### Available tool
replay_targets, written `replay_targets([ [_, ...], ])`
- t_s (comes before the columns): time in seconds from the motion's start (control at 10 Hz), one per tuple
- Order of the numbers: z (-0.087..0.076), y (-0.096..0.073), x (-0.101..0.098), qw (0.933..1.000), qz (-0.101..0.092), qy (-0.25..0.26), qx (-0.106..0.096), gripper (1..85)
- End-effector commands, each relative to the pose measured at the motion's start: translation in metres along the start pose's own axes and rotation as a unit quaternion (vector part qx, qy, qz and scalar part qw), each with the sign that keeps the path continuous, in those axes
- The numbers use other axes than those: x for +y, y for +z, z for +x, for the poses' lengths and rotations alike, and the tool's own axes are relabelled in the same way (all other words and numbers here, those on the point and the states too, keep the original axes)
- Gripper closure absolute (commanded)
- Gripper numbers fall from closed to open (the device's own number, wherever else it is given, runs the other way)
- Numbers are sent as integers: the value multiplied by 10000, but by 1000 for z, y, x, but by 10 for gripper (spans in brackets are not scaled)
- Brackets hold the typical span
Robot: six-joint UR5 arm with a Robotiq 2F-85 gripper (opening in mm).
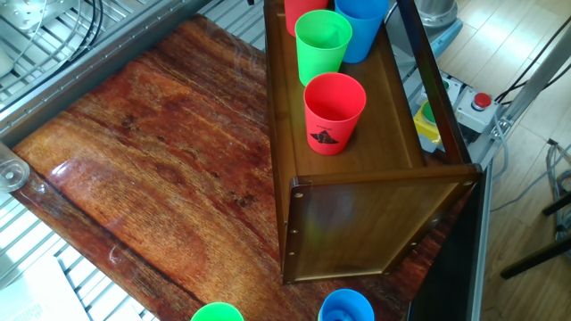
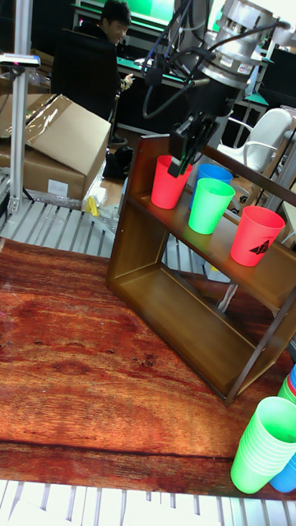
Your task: Take the cups off the shelf and stack them together
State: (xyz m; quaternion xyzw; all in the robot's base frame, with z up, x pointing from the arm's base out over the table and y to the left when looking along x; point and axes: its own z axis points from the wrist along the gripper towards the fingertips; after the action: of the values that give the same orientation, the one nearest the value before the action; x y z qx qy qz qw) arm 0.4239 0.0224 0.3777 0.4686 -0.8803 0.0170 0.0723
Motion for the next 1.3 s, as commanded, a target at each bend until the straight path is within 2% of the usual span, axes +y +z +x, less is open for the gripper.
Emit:
replay_targets([
  [0.0, 5, 7, 9, 9993, -70, -360, -124, 503],
  [0.2, 18, 14, 15, 9981, -139, -589, -64, 503],
  [0.3, 21, 17, 18, 9979, -180, -616, -75, 503],
  [0.4, 24, 20, 26, 9978, -301, -588, -83, 500],
  [0.6, 31, 24, 31, 9975, -372, -592, -68, 500],
  [1.0, 35, 29, 41, 9973, -473, -547, -129, 497],
  [1.2, 34, 31, 39, 9975, -430, -545, -147, 497],
])
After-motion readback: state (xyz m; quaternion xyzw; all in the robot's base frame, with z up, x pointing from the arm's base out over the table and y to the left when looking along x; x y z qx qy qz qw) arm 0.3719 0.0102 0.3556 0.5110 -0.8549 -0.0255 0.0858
